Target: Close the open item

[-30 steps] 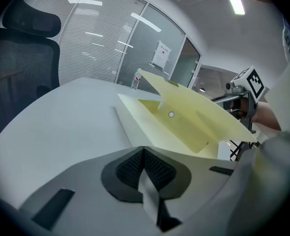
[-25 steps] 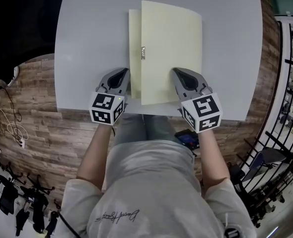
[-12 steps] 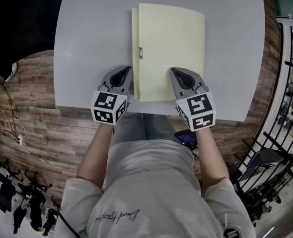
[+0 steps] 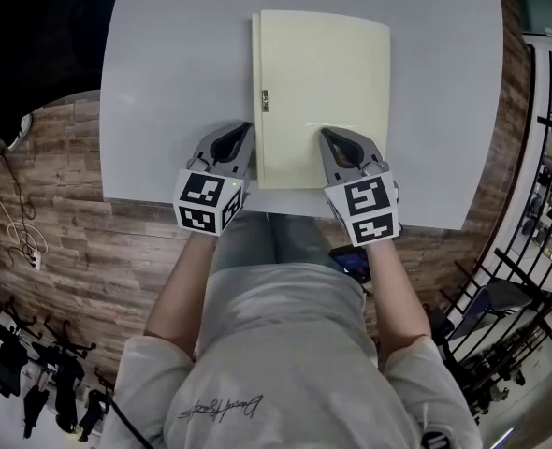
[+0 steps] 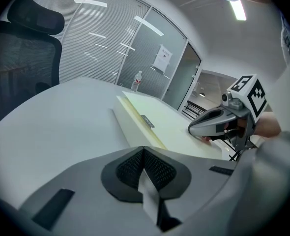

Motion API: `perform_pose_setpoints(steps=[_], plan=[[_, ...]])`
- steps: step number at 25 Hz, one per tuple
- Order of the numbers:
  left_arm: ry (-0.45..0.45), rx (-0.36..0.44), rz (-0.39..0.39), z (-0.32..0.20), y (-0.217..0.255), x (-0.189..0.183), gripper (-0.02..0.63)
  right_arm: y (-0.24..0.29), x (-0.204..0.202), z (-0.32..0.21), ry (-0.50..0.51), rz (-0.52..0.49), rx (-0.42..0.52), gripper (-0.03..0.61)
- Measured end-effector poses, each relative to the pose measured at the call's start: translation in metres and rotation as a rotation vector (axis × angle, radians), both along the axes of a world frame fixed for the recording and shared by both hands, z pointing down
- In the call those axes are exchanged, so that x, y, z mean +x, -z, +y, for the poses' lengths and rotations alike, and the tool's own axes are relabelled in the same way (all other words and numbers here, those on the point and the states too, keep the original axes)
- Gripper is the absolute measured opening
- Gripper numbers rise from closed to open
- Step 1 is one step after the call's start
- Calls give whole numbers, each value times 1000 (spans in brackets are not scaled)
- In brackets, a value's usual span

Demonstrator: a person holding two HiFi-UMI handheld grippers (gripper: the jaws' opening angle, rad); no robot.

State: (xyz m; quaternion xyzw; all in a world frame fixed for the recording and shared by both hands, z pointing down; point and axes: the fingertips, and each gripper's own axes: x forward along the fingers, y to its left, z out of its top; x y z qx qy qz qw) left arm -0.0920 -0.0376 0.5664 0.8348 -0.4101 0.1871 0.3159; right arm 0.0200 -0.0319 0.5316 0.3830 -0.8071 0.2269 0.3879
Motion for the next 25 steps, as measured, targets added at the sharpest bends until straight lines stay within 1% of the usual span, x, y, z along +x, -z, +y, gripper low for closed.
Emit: perform_pose_setpoints(steps=[8, 12, 18, 25], plan=[[2, 2, 4, -1, 0, 1, 8, -6, -2, 2, 25, 49, -6, 12], [-1, 4, 2, -2, -1, 3, 8, -12, -2, 3, 52, 107, -15, 14], [-5, 5, -1, -1, 0, 4, 8, -19, -3, 5, 95, 188, -47, 12], [-6, 8, -2, -2, -2, 1, 8, -27, -8, 6, 142, 244, -93, 14]])
